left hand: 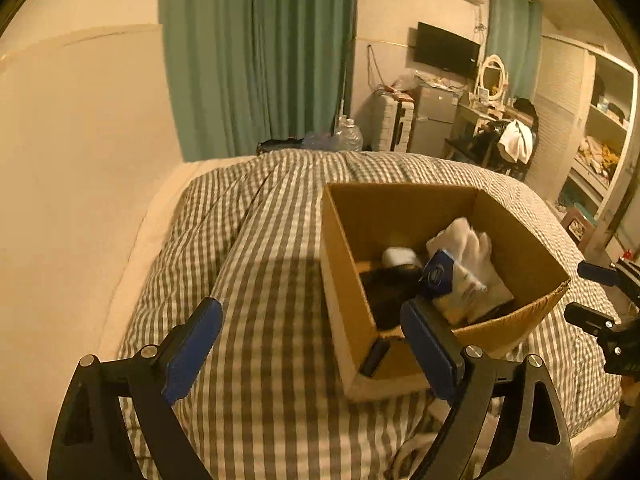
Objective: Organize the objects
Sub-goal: 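Return both tools to the items and grasp the BOP tube with the right tool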
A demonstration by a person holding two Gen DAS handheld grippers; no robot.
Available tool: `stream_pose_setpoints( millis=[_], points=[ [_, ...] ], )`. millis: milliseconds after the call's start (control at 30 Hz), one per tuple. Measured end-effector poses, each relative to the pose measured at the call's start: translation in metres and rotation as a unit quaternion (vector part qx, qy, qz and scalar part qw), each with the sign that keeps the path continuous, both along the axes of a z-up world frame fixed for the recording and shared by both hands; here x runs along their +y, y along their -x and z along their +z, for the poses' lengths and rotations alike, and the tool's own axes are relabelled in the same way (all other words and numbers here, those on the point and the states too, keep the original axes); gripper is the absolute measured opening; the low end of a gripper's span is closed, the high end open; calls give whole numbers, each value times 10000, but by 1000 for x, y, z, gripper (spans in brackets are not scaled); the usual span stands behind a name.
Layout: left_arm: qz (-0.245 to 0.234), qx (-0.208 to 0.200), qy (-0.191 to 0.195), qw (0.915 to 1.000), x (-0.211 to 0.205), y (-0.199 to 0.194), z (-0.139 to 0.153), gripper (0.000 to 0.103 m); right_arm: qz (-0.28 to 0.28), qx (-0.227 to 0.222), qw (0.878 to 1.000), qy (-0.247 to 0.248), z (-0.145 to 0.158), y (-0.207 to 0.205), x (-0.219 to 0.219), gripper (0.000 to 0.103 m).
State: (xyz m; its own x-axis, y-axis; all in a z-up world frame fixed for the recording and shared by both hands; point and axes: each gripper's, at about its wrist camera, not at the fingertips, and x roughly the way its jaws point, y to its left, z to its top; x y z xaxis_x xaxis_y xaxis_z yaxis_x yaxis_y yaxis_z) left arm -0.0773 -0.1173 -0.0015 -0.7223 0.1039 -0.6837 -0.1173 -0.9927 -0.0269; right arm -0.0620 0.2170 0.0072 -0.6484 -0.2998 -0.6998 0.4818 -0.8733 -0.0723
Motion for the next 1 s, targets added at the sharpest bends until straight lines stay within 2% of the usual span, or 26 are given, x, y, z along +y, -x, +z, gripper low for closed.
stream_pose_setpoints(
  millis=[167, 367, 500, 767, 933, 1000],
  points=[
    [-15, 17, -85, 10000, -8, -20, -1, 93, -39, -145, 9999, -34, -12, -14, -3, 71],
    [-103, 160, 61, 9998, -8, -42, -1, 93, 56, -182, 9998, 2, -16, -31, -10, 71],
    [-110, 49, 86, 9999, -2, -48, -16, 93, 283, -249, 9993, -54, -24, -44, -23, 71],
    [-314, -237, 221, 9990, 10, -58, -55, 93, 718, -681, 9947, -263, -58, -65, -53, 70],
    [-445, -397, 378, 9975, 18, -67, -72, 93, 1015, -974, 9894, -368, -76, -80, -67, 61],
    [-529, -423, 434, 9968, 21, -74, -77, 93, 1109, -1156, 9860, -464, -87, -81, -74, 52]
  ],
)
